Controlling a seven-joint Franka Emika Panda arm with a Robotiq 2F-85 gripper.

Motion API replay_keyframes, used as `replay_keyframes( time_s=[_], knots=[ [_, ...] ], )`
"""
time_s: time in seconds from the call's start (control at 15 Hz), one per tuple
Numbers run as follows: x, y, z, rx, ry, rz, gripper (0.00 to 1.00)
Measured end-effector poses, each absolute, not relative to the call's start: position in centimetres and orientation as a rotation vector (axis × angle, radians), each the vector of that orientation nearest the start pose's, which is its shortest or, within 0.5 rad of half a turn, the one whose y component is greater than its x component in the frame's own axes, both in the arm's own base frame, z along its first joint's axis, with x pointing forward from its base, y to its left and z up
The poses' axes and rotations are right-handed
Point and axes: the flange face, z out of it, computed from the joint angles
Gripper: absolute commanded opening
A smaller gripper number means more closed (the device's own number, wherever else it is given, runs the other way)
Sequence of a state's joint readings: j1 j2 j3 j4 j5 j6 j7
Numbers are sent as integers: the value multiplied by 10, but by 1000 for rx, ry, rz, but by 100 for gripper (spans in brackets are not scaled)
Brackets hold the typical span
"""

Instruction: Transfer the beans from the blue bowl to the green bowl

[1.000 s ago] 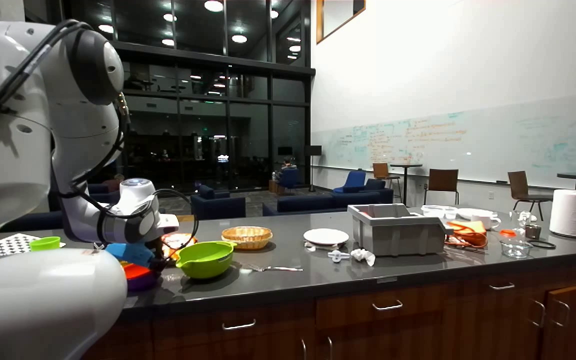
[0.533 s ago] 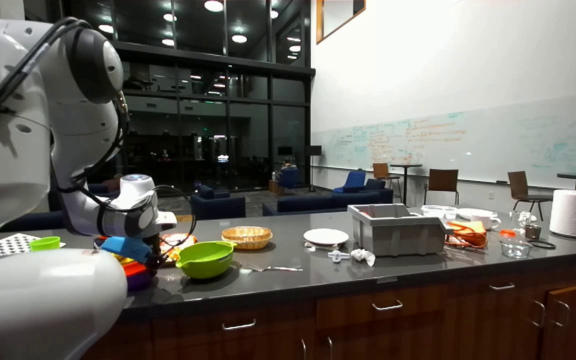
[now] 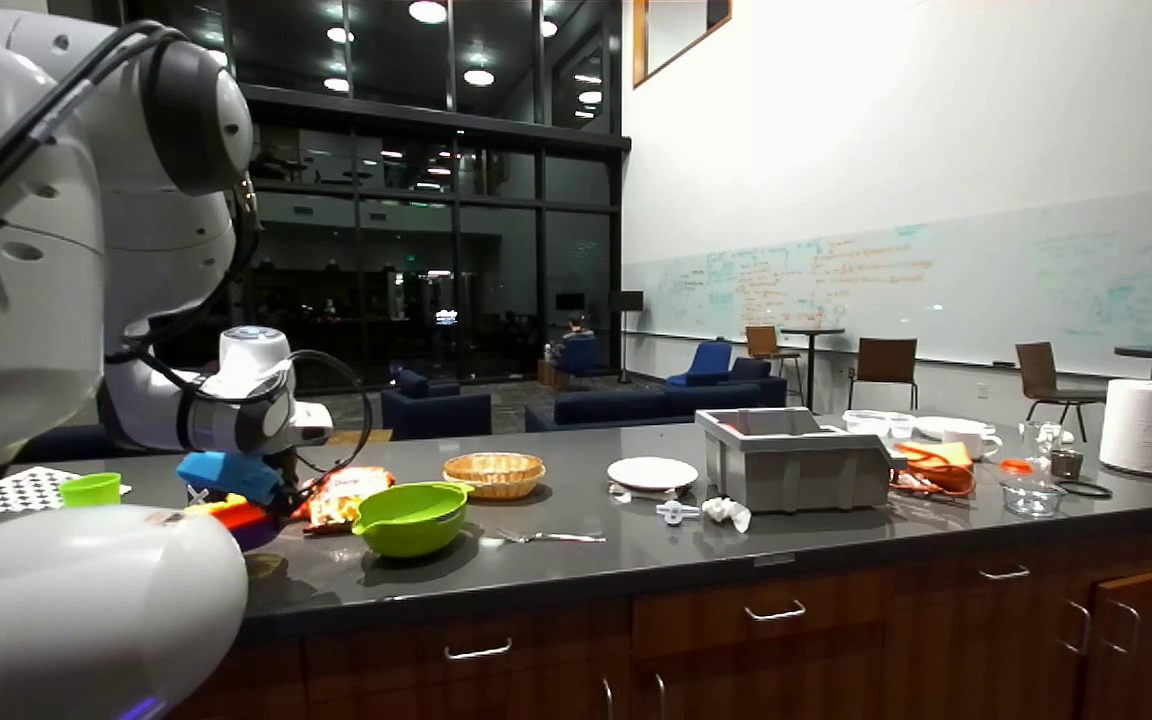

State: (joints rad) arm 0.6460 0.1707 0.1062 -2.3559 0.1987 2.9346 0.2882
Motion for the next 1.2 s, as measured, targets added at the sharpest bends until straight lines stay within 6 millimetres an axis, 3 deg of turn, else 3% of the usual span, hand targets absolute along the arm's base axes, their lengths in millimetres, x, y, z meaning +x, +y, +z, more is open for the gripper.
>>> replay_keyframes(
  time_s=[0.33, 0.67, 0.93, 1.2],
  knots=[
    [412, 367, 344, -2733, -378, -519, 2],
    [426, 358, 398, -2657, -326, -627, 2],
    [437, 341, 430, -2594, -272, -685, 2],
    [454, 310, 448, -2555, -209, -731, 2]
  ],
)
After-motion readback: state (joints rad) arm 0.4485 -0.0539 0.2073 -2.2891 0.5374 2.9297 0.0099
